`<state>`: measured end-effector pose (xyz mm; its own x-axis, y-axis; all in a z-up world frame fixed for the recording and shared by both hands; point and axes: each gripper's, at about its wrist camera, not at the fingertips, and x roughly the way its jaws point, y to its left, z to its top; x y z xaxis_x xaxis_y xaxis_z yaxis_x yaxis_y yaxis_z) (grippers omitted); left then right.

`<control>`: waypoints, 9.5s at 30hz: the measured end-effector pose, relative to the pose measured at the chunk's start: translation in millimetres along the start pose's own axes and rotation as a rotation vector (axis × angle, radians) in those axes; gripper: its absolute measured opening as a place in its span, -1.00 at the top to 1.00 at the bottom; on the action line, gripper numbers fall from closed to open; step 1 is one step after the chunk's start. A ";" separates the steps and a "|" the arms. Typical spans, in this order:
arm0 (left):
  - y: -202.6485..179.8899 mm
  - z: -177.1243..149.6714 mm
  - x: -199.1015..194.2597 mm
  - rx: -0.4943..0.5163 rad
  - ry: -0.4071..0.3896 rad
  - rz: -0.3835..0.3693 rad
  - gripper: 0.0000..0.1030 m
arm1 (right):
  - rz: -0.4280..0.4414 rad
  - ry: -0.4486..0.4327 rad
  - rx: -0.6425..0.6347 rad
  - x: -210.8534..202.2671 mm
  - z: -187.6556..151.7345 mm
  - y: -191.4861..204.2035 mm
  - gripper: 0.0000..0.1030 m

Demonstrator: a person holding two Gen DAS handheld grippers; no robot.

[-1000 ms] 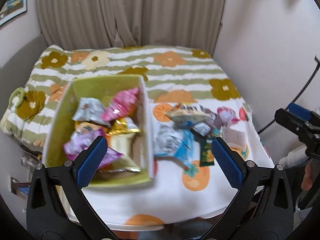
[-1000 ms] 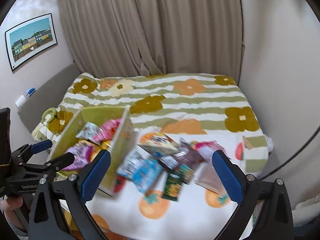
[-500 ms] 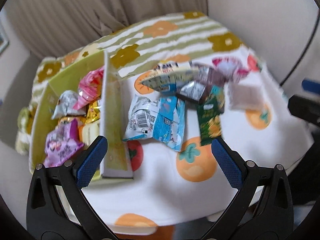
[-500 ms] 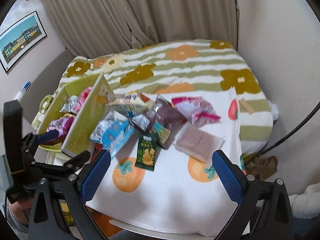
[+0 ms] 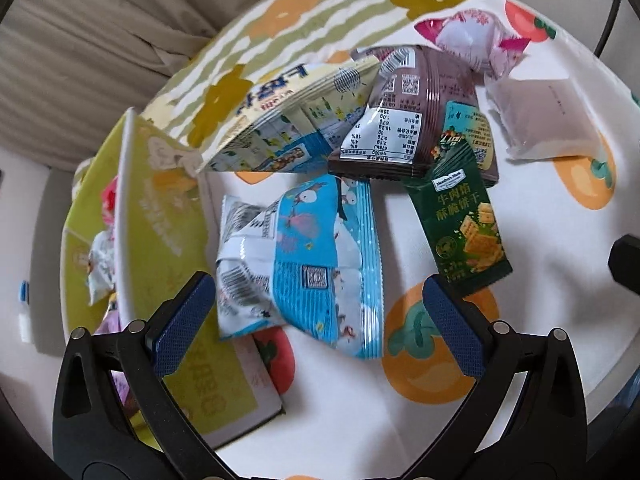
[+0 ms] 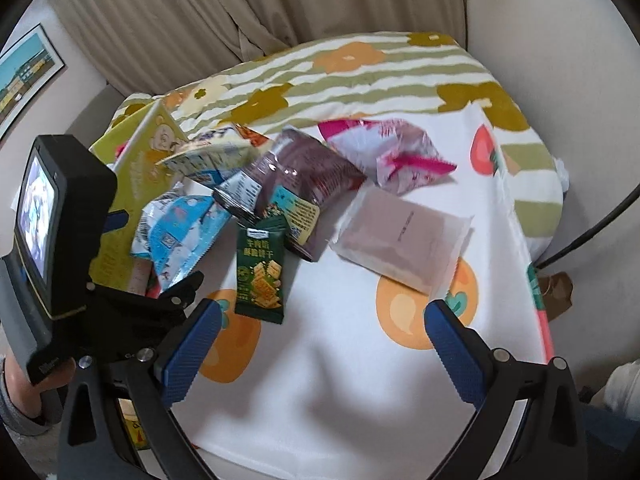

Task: Organize snacks
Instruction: 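Grasp the blue-white bag with the left tool while the right tool grasps the green cracker pack, then carry both bags over the box and open both tools to drop them, then move both tools back to the remaining snack pile, then grasp the yellow-white stick bag with the left tool while the right tool grasps the pink candy bag, then carry both bags over the box and open both tools to drop them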

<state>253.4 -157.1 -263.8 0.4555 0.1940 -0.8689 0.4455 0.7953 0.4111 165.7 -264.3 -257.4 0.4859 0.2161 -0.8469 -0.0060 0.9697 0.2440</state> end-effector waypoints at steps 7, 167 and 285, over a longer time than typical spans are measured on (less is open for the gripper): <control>4.4 13.3 23.0 0.027 0.054 0.015 -1.00 | -0.011 0.015 -0.050 28.7 -8.2 8.3 -0.97; 250.1 -100.6 -151.3 -0.461 -0.463 -0.288 -0.99 | -0.110 -0.413 -0.074 -132.1 48.9 200.4 -0.95; 324.1 -115.9 -92.7 -0.731 -0.251 -0.211 -0.30 | 0.224 -0.167 -0.373 -56.8 123.1 212.3 -0.07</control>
<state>266.2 149.2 -82.1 0.6163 -0.0681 -0.7846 -0.0372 0.9926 -0.1153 244.4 -84.6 -99.3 0.5707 0.4334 -0.6974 -0.4256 0.8825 0.2001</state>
